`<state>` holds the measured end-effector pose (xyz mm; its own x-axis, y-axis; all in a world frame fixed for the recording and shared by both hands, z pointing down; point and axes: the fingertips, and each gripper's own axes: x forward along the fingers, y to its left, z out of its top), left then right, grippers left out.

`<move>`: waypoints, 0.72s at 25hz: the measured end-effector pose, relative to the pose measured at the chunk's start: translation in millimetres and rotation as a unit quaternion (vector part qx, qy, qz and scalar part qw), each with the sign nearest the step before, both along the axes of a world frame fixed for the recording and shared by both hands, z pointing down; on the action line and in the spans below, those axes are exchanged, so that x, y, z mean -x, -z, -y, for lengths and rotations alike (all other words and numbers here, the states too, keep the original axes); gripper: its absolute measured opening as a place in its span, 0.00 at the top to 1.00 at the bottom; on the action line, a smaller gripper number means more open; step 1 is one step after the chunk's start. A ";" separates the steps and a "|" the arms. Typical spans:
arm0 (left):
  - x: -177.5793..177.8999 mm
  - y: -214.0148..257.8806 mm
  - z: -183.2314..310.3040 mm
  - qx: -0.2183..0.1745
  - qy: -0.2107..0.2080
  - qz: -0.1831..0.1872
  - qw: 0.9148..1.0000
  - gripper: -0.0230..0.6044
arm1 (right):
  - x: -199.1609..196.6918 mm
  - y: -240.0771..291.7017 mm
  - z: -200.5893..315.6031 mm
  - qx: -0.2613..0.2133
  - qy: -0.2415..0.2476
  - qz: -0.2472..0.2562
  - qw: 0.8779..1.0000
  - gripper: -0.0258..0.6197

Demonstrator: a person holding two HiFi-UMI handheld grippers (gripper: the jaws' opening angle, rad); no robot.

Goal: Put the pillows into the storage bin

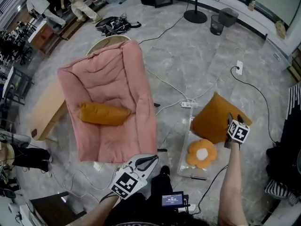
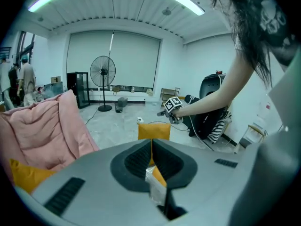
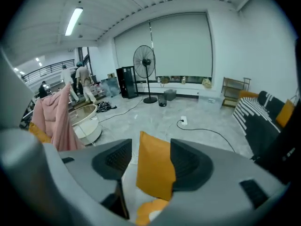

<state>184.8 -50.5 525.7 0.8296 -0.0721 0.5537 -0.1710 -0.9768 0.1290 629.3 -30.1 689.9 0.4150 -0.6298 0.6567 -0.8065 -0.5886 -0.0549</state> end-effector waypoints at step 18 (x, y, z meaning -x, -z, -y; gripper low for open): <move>92.0 33.2 45.0 -0.013 0.102 -0.045 0.994 0.94 | 200.8 100.8 81.7 -0.060 0.218 -0.007 0.974 0.57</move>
<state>92.8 -95.5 492.5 0.8429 -0.2570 0.4728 -0.3540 -0.9265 0.1275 428.5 -111.8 589.1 0.0982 -0.8200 0.5639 -0.9797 -0.1792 -0.0900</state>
